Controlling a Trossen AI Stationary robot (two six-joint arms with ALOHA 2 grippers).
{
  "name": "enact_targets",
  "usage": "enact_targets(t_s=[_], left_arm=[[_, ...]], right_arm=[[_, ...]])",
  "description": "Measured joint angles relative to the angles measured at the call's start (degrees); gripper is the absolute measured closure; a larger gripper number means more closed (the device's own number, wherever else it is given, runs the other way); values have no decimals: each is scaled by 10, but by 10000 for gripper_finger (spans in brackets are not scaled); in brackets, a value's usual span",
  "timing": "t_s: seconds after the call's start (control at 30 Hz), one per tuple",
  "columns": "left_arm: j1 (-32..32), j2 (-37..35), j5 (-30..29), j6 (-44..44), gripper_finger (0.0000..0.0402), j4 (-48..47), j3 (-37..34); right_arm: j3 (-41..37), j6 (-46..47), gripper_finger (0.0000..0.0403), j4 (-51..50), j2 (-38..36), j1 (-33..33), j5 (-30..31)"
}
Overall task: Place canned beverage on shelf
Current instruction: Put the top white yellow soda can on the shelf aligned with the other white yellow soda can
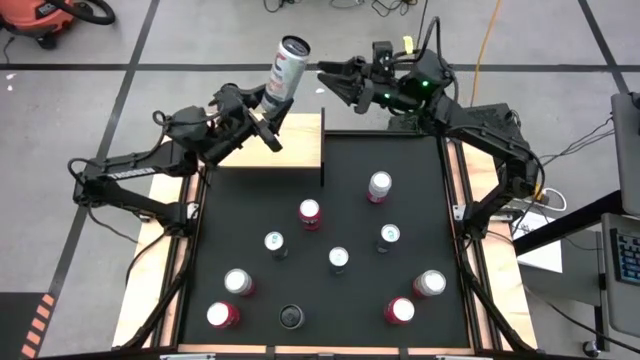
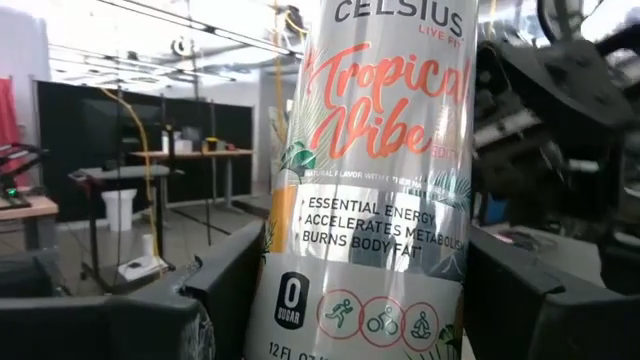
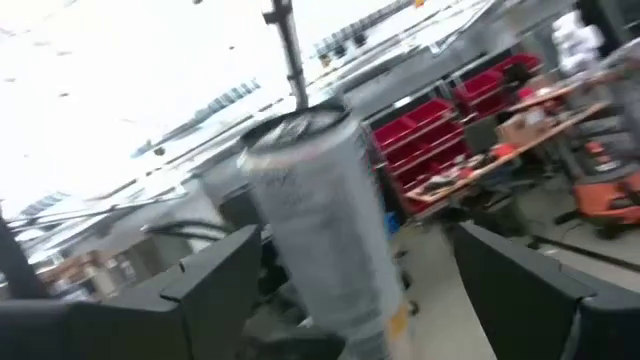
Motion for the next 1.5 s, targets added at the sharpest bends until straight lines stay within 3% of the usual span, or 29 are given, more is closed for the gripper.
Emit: enact_targets(t_s=[0.17, 0.37, 0.5, 0.7, 0.8, 1.2, 1.5], left_arm=[[-5, 5, -3, -3, 138, 23, 0], [-6, 25, -3, -40, 138, 31, 0], [-9, 38, -2, -62, 138, 36, 0], [-16, 61, 3, -63, 138, 84, 0], [-17, 69, 6, -63, 138, 105, 0], [-17, 70, 18, -92, 138, 97, 0], [-17, 70, 34, -92, 138, 74, 1]], right_arm=[[0, -25, 84, 12, 12, 9, -23], [0, -90, 43, 17, 19, 23, 5], [0, -102, 38, 18, 20, 22, 6], [0, -101, 38, 8, 33, 22, 4], [0, -101, 41, 9, 39, 22, -25], [-1, -115, 110, 10, 40, 25, -39], [-1, -100, 90, 26, 40, 26, -40]])
